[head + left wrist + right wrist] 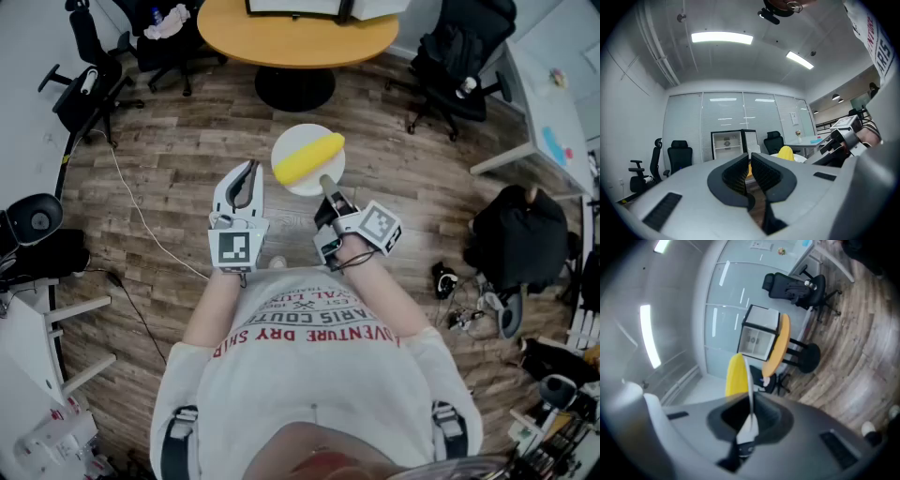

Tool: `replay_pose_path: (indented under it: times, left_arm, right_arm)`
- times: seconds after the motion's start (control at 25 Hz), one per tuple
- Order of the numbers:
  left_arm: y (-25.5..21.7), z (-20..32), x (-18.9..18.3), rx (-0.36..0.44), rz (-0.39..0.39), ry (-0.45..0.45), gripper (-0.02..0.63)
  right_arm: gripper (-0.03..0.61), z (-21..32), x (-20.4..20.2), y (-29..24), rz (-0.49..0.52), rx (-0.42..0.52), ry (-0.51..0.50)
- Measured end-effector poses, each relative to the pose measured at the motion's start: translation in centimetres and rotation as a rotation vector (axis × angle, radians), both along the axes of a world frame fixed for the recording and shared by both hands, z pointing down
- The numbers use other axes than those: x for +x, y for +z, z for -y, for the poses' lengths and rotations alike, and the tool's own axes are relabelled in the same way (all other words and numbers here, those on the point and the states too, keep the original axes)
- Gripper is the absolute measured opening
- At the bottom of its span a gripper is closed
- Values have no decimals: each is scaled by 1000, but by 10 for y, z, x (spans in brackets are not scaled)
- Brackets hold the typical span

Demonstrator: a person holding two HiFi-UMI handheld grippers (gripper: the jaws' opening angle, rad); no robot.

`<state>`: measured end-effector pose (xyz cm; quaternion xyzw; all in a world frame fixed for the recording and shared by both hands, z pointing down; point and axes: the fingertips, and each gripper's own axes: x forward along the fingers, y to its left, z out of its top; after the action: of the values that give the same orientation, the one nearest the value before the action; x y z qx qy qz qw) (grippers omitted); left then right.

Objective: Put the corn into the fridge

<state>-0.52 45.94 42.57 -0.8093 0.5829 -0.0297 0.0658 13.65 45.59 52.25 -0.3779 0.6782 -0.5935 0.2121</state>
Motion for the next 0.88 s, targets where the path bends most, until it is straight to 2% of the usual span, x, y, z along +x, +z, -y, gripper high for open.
replay_pose_path:
  times: [0.48,0.6,0.88]
  left_arm:
    - [2,7,-5,-24,-31,21,44]
    - [5,7,-15,-38,-56,29,44]
    - [12,10,-49,-48,-58,47,44]
  right_arm:
    - [40,5,-6,-2,-15,17,1]
    - [34,2,-14,-2,-13,8,6]
    - [34,6,-40,5,-11,-5,36]
